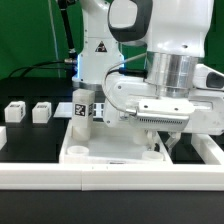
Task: Assemble square table
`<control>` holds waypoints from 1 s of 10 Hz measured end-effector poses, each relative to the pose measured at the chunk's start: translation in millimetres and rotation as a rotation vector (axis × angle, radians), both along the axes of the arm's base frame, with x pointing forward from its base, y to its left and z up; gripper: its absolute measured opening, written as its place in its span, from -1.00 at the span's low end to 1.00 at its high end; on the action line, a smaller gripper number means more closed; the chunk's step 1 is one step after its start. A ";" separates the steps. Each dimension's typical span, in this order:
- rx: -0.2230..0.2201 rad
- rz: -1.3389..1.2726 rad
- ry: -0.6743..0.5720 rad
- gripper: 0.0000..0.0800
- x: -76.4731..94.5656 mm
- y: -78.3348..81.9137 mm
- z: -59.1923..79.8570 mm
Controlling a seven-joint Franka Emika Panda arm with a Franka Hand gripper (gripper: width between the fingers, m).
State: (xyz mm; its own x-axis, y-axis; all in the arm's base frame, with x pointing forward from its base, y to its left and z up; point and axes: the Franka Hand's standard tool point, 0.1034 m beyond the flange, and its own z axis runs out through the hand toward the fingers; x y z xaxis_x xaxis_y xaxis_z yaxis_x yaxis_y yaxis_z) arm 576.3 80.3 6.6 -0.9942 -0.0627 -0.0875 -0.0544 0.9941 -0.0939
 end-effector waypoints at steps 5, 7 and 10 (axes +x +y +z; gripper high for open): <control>-0.095 -0.110 0.110 -0.85 1.9 34.9 3.6; -0.112 -0.115 0.131 -0.85 0.9 33.1 0.4; -0.123 -0.120 0.142 -0.85 0.8 33.0 0.4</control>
Offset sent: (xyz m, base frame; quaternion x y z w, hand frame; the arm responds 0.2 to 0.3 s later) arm 0.0277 0.0413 0.0171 0.0824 0.0543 0.0178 0.9950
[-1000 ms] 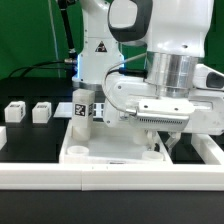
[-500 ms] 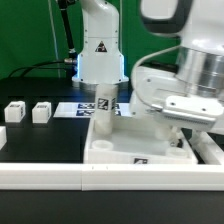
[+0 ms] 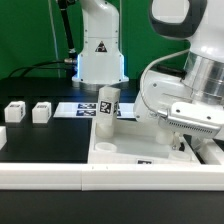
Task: Assemble square table
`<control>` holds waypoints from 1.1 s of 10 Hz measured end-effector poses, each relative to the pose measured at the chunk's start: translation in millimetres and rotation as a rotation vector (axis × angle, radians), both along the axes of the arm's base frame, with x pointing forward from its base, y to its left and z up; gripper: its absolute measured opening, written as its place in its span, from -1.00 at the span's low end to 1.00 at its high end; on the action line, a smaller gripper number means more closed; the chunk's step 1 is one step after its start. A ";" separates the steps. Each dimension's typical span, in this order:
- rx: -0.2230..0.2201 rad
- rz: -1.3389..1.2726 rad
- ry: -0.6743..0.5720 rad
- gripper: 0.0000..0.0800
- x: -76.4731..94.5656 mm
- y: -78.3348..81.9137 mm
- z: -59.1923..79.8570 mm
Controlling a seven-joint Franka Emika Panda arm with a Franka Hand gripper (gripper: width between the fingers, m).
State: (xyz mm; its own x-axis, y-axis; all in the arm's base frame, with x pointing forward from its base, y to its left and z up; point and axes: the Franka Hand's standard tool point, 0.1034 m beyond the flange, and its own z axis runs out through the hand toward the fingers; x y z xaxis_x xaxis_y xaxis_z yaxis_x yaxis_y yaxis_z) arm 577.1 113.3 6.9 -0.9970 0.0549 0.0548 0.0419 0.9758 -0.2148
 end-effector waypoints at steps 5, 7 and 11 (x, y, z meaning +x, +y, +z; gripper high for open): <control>-0.013 -0.010 0.002 -0.21 2.2 -8.6 1.4; -0.029 -0.027 0.001 0.18 4.6 -21.4 4.2; -0.032 -0.035 0.001 0.62 5.2 -27.1 3.7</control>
Offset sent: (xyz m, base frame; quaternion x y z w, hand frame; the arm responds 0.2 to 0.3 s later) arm 0.0000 0.0000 0.0000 0.0000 0.0000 0.0000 1.0000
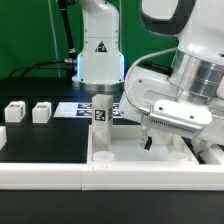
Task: Assemble square table
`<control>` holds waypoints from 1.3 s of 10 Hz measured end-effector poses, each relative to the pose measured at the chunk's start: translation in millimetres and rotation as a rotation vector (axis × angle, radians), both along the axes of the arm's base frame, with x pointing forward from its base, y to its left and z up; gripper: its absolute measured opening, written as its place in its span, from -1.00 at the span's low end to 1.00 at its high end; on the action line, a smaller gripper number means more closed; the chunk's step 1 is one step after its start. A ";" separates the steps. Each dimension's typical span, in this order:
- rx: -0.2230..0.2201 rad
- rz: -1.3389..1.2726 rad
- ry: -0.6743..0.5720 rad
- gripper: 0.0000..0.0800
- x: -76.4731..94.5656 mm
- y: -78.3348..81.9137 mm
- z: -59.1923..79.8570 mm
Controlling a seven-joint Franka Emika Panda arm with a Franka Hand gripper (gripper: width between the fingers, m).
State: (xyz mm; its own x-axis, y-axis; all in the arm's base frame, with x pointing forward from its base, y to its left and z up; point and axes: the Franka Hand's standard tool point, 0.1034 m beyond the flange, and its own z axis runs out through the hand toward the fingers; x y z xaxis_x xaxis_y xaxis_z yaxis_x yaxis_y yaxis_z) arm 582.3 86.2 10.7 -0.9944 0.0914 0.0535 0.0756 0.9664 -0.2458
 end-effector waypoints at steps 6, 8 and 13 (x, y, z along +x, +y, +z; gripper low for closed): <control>-0.052 -0.030 -0.004 0.62 5.4 -2.2 23.5; -0.102 -0.086 -0.062 0.62 6.9 -5.2 72.3; -0.215 -0.383 -0.114 0.62 -27.7 -107.6 113.0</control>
Offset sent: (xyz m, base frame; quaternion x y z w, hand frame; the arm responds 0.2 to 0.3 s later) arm 0.0000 0.0000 0.0000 0.0000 0.0000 0.0000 1.0000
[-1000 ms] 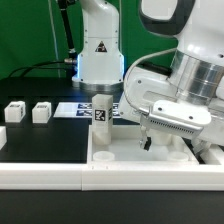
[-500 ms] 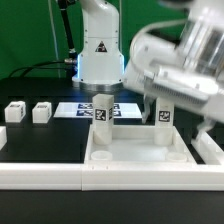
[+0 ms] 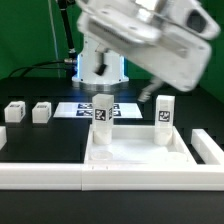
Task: Assemble square table
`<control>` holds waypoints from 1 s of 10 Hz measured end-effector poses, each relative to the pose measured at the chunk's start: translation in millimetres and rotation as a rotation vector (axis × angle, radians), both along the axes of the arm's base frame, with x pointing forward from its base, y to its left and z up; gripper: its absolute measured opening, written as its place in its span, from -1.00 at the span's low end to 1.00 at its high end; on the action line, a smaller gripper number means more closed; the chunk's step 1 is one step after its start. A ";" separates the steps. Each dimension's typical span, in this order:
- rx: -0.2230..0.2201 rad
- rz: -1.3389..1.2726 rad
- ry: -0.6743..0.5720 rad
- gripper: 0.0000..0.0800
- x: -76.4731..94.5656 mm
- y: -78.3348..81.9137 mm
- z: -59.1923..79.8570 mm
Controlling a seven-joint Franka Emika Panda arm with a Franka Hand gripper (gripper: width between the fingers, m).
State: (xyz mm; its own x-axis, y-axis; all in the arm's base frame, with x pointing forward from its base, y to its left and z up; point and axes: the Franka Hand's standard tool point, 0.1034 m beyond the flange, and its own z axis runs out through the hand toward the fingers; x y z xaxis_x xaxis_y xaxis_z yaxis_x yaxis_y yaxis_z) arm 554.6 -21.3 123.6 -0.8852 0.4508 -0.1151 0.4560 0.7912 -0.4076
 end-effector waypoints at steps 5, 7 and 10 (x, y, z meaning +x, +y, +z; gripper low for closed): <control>0.027 -0.334 -0.087 0.62 -2.0 -30.2 -3.1; 0.009 -0.467 -0.143 0.62 -2.1 -30.4 -3.3; -0.025 -0.816 -0.271 0.62 -30.3 -64.5 1.4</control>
Offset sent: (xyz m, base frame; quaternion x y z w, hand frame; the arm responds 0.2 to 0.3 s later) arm 0.0000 0.0000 0.0000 0.0000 0.0000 0.1938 0.9810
